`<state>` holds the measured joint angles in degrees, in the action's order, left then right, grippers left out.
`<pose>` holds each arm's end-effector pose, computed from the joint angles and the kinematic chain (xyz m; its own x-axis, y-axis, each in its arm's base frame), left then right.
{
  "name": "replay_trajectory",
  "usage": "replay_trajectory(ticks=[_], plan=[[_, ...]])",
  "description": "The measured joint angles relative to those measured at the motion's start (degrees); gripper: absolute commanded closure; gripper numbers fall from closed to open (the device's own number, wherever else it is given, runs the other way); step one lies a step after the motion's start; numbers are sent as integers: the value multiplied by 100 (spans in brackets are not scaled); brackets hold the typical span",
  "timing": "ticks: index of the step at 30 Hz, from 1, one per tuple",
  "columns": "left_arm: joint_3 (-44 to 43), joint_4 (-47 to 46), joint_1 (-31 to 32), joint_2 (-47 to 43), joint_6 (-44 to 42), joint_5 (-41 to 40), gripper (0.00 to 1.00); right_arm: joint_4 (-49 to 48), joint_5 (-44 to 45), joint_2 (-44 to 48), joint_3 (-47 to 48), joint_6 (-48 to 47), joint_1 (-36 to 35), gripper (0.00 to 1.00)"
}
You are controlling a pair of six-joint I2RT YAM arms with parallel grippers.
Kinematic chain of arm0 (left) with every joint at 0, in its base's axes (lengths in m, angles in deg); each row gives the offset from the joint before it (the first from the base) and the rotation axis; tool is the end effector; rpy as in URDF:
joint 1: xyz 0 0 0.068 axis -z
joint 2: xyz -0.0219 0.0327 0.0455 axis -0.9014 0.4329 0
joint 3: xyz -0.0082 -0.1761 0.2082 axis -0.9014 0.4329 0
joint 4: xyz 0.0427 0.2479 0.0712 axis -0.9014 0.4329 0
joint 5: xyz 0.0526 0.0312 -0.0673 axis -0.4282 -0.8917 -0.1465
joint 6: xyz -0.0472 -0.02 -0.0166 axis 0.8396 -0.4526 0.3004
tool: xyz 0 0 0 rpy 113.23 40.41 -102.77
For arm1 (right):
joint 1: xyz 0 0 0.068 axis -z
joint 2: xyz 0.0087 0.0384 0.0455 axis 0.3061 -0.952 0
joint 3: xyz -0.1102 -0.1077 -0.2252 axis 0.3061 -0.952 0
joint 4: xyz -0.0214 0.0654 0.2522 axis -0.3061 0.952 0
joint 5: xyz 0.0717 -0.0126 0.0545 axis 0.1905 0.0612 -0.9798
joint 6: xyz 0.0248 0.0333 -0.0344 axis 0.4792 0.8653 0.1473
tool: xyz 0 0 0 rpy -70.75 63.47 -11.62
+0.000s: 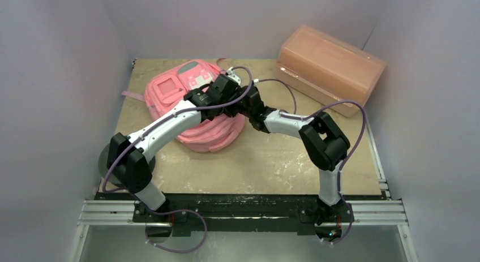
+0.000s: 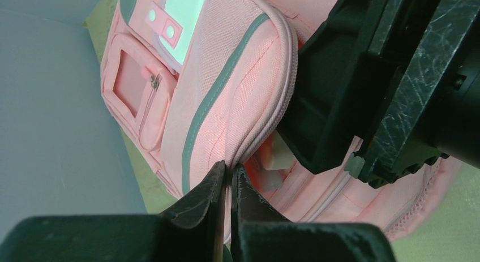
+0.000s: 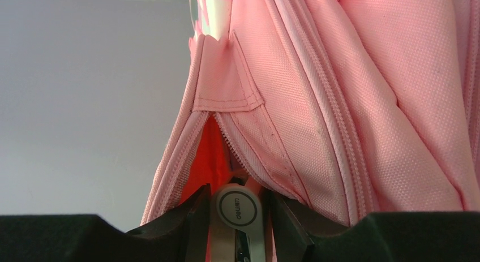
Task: Pack the student bag
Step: Place the stationery in the student bag.
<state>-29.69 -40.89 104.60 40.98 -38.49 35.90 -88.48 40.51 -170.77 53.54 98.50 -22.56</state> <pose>0.2796 -0.2091 0.3187 -0.5804 0.5743 -0.5773 0.2872 0.8078 0.5148 0.3413 0.2920 0.2104 -0.7008 0.7001 -0.1365 0.1186 0.3030 0.9456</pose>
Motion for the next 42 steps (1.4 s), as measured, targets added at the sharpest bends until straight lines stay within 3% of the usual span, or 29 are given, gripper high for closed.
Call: replay_trajectory(ticks=[4, 8, 18, 27, 32, 37, 42], plan=[[0, -57, -11, 0, 33, -17, 100, 236, 111, -24, 175, 7, -7, 35], [0, -68, -11, 0, 48, -37, 100, 323, 103, -24, 175, 13, -9, 32], [0, -35, -9, 0, 70, -46, 100, 463, -7, 59, 129, -232, 2, 31], [0, 59, 7, -20, 87, 61, 100, 1821, 306, 813, 129, -1419, 7, 43], [-2, 173, 31, -20, 157, 166, 65, 2406, 616, 1038, 81, -2332, 26, 43], [-2, 304, 70, -278, 398, 302, 52, 2710, 737, 1480, -382, -3539, 28, 38], [116, 227, 50, -1178, 658, 656, 45, 2710, 732, 2194, -848, -4367, 28, 35]])
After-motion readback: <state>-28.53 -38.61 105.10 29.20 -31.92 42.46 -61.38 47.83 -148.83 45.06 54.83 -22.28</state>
